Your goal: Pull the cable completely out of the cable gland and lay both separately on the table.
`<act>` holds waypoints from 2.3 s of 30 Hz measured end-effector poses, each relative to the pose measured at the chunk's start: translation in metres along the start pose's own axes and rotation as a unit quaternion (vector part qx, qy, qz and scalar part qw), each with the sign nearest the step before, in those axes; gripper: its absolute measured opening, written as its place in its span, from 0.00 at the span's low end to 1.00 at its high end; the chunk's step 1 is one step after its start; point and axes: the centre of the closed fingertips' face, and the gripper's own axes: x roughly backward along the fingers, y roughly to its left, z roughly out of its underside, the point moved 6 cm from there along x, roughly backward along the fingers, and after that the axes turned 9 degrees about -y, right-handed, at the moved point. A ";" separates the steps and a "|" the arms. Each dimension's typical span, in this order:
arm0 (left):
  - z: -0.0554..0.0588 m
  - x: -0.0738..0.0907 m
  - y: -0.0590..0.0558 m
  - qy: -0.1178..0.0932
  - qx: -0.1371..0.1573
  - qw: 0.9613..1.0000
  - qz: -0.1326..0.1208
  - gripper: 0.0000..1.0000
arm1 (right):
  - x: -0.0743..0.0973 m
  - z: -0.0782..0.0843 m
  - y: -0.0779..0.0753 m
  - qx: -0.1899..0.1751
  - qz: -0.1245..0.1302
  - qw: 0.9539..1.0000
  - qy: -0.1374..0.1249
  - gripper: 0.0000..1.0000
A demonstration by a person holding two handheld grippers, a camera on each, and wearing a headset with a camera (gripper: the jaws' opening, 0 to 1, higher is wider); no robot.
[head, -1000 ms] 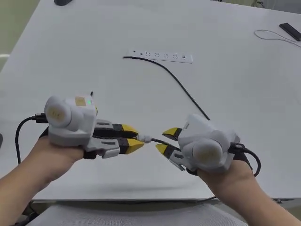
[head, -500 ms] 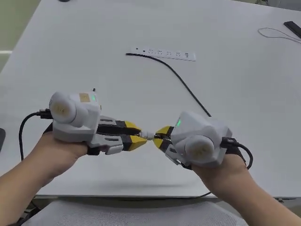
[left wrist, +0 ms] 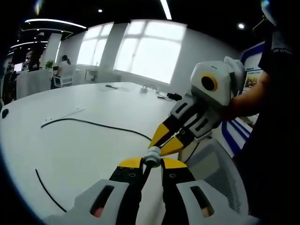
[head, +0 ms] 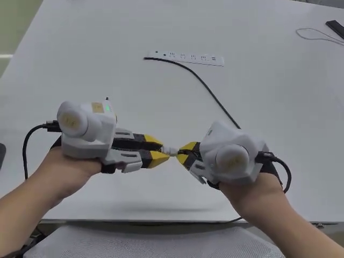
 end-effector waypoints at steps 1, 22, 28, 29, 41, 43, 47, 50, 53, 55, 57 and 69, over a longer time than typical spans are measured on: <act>0.000 0.000 0.000 0.000 -0.001 1.000 0.000 0.15 | 0.000 0.000 0.000 -0.004 0.001 1.000 0.000 0.00; 0.000 0.001 0.000 0.000 -0.002 1.000 -0.006 0.15 | 0.004 0.026 -0.015 -0.073 0.033 0.997 0.011 0.00; 0.001 0.001 0.000 0.001 0.000 1.000 -0.005 0.15 | 0.004 0.038 -0.020 -0.096 0.046 0.994 0.020 0.00; 0.000 0.002 0.000 0.001 0.000 1.000 -0.005 0.15 | 0.005 0.041 -0.021 -0.100 0.050 0.993 0.023 0.00; -0.003 0.003 0.000 -0.008 0.002 1.000 -0.003 0.15 | 0.010 0.076 -0.036 -0.192 0.091 0.976 0.040 0.00; -0.004 0.003 0.000 -0.010 0.002 1.000 -0.003 0.15 | 0.011 0.082 -0.037 -0.207 0.096 0.973 0.046 0.00; -0.005 0.003 0.001 -0.013 0.002 1.000 -0.003 0.15 | 0.011 0.092 -0.041 -0.220 0.107 0.968 0.057 0.00; -0.003 0.002 0.001 -0.009 0.001 1.000 -0.003 0.15 | 0.012 0.095 -0.041 -0.229 0.107 0.966 0.057 0.00; -0.002 0.002 0.000 -0.006 0.001 1.000 -0.003 0.15 | 0.013 0.094 -0.039 -0.213 0.105 0.970 0.058 0.00; -0.001 0.003 0.000 -0.006 0.002 1.000 -0.004 0.15 | 0.013 0.094 -0.039 -0.209 0.104 0.971 0.056 0.00; -0.001 0.003 0.001 -0.006 0.003 1.000 -0.005 0.15 | 0.013 0.093 -0.039 -0.207 0.103 0.972 0.053 0.00; -0.003 0.008 0.005 -0.010 0.006 1.000 -0.017 0.15 | 0.023 0.081 -0.040 -0.177 0.105 0.978 0.025 0.01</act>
